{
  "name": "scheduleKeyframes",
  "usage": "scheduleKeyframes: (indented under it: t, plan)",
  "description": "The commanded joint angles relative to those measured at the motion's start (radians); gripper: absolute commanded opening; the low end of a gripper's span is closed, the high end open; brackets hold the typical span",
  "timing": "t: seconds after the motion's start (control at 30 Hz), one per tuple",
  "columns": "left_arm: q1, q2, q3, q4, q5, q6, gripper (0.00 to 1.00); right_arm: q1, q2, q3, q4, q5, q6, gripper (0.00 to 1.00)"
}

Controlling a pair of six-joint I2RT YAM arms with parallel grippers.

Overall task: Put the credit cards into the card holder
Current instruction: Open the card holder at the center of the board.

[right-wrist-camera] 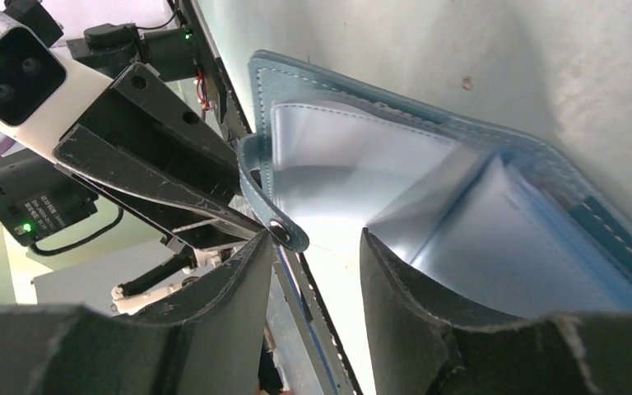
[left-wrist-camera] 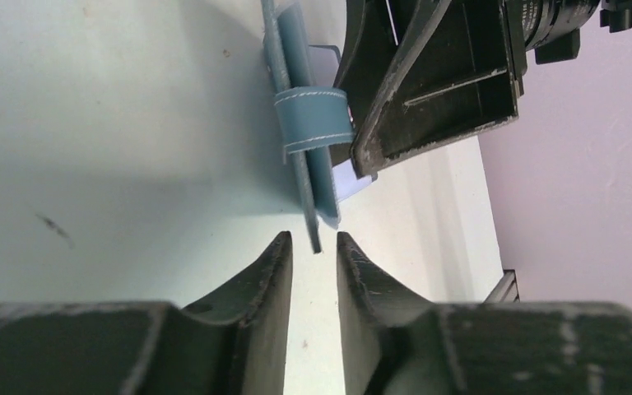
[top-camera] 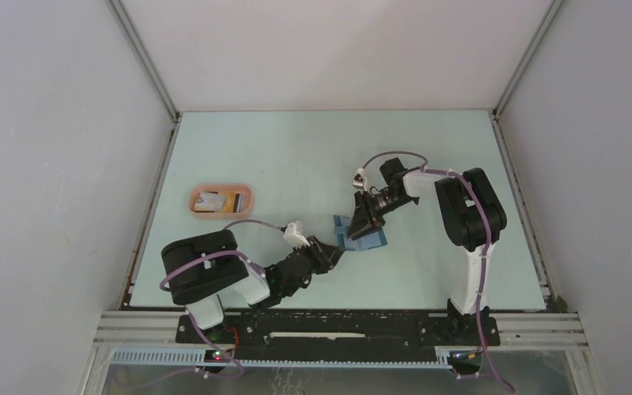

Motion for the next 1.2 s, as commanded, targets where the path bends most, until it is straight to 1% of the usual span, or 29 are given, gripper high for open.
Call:
scheduleKeyframes:
  t: [0.0, 0.07, 0.13, 0.27, 0.37, 0.47, 0.57, 0.67, 0.73, 0.83, 0.97, 1.07, 1.17]
  plan:
    - [0.013, -0.018, -0.07, 0.12, 0.026, 0.01, 0.35, -0.012, 0.018, 0.027, 0.018, -0.012, 0.018, 0.52]
    - [0.013, -0.043, -0.094, 0.12, 0.025, 0.019, 0.4, -0.014, 0.032, 0.035, 0.014, -0.022, 0.018, 0.51]
    - [0.013, -0.076, -0.118, 0.113, 0.017, 0.029, 0.42, -0.012, 0.037, 0.039, 0.011, -0.024, 0.018, 0.51]
    - [0.013, -0.169, -0.16, 0.087, -0.001, 0.068, 0.42, -0.009, 0.032, 0.043, 0.006, -0.013, 0.017, 0.5]
    - [0.013, -0.275, -0.157, 0.032, 0.006, 0.14, 0.41, -0.002, 0.026, 0.044, 0.008, 0.001, 0.013, 0.48]
    - [0.013, -0.386, -0.098, -0.112, 0.037, 0.234, 0.4, 0.007, 0.025, 0.05, 0.002, 0.006, 0.005, 0.41]
    - [0.013, -0.441, -0.016, -0.246, 0.087, 0.328, 0.28, 0.015, 0.025, 0.059, -0.009, 0.014, -0.007, 0.29]
    - [0.015, -0.427, 0.045, -0.301, 0.112, 0.391, 0.21, 0.017, 0.022, 0.062, -0.012, 0.036, -0.01, 0.2]
    - [0.026, -0.396, 0.075, -0.315, 0.139, 0.401, 0.17, 0.017, 0.019, 0.063, -0.017, 0.056, -0.011, 0.15]
    - [0.052, -0.332, 0.115, -0.313, 0.195, 0.402, 0.12, 0.018, 0.018, 0.065, -0.019, 0.092, -0.012, 0.09]
    - [0.078, -0.226, 0.168, -0.312, 0.253, 0.399, 0.03, 0.018, 0.008, 0.063, -0.021, 0.148, -0.015, 0.07]
    - [0.098, -0.133, 0.205, -0.313, 0.29, 0.387, 0.02, 0.015, -0.004, 0.063, -0.022, 0.166, -0.02, 0.07]
    - [0.109, -0.08, 0.219, -0.341, 0.279, 0.367, 0.01, 0.011, -0.025, 0.066, -0.025, 0.185, -0.028, 0.07]
